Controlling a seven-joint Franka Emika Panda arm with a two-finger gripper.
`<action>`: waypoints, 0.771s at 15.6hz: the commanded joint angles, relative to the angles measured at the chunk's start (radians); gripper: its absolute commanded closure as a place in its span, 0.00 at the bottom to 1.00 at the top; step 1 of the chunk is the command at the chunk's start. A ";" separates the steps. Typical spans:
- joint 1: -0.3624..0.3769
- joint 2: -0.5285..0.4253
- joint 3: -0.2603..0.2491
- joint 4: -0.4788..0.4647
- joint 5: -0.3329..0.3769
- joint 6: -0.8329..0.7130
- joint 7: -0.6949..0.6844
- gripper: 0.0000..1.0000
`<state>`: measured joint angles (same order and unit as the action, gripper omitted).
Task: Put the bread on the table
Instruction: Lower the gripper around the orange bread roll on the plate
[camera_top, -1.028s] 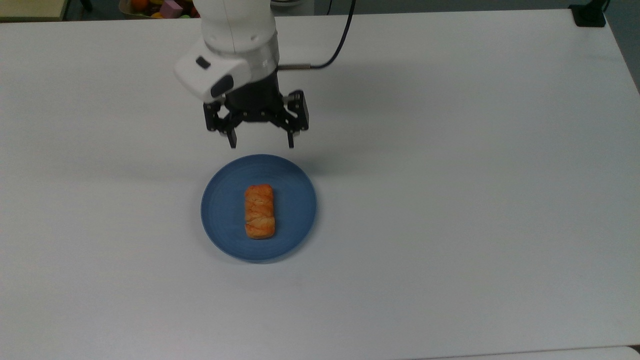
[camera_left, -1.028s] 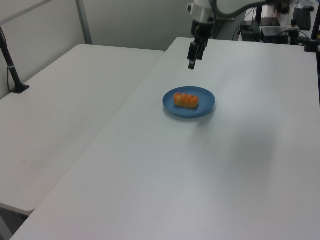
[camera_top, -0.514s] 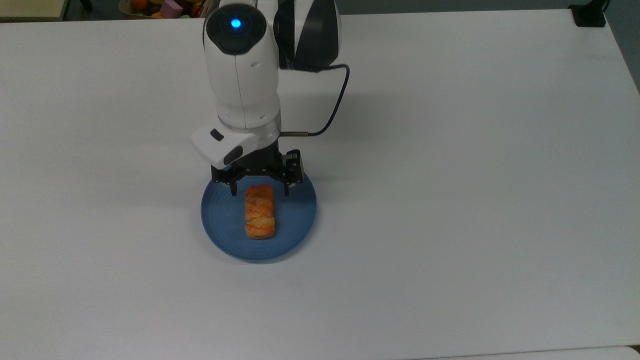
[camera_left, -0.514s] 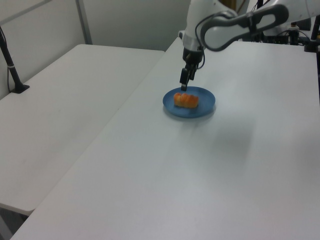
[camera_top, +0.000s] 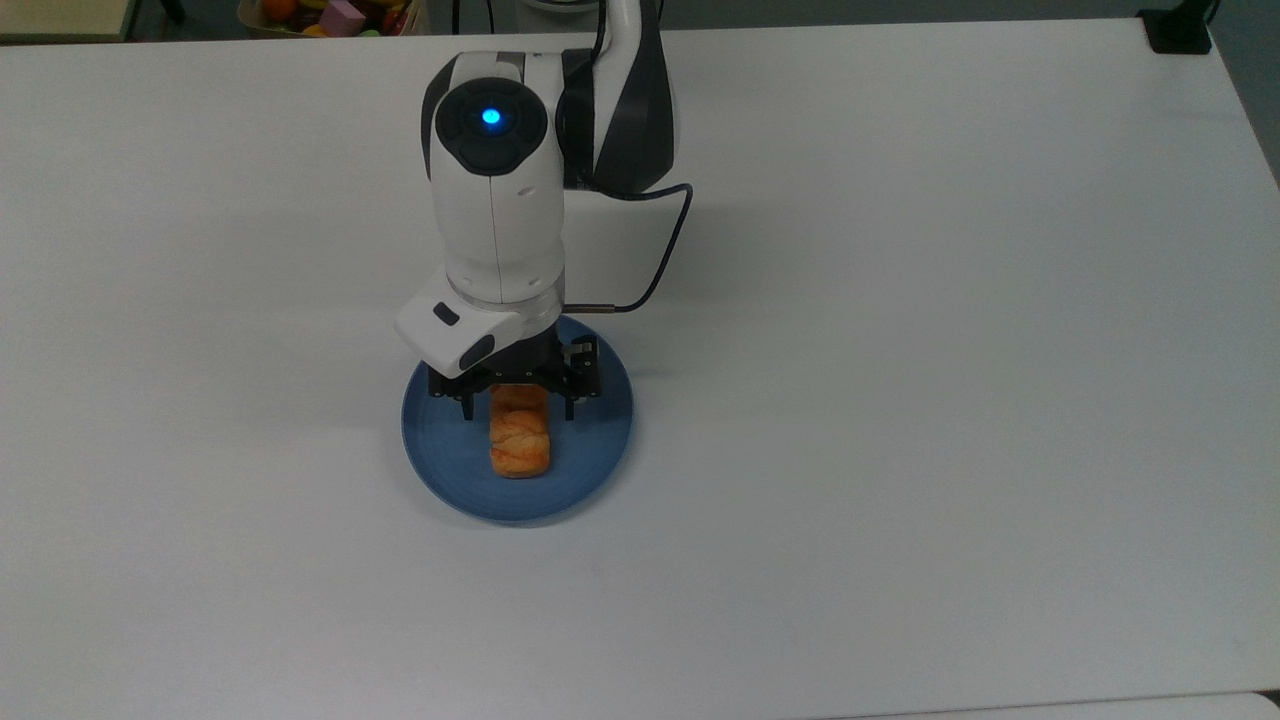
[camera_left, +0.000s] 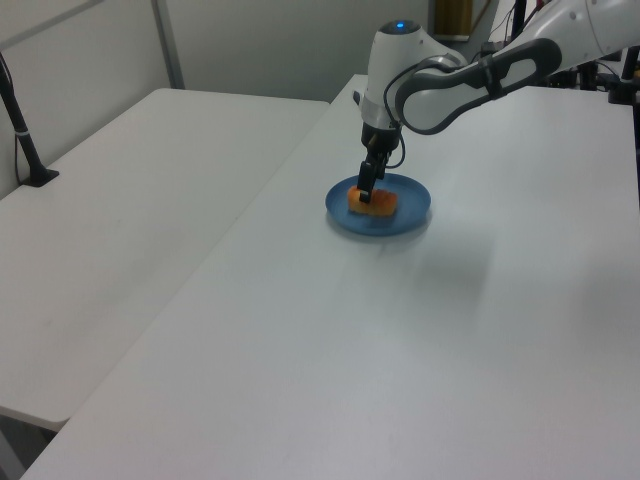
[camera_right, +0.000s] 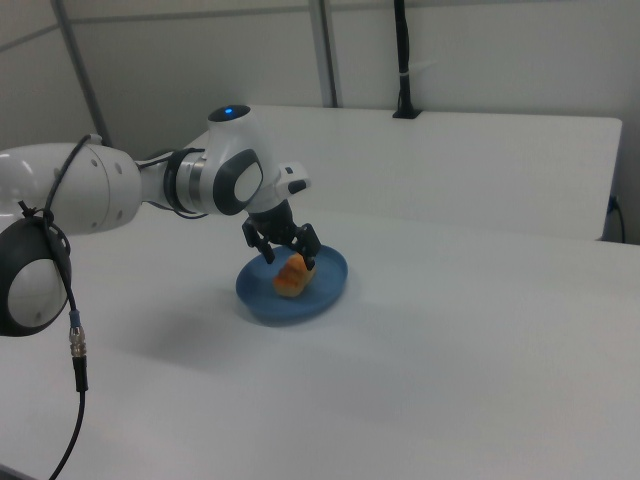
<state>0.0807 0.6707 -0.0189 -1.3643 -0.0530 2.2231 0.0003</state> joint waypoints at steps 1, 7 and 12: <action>0.011 0.020 -0.015 0.002 -0.016 0.024 -0.019 0.00; 0.010 0.020 -0.015 -0.033 -0.048 0.024 -0.023 0.18; 0.010 0.018 -0.015 -0.039 -0.050 0.026 -0.023 0.54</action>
<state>0.0806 0.7019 -0.0192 -1.3784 -0.0924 2.2258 -0.0077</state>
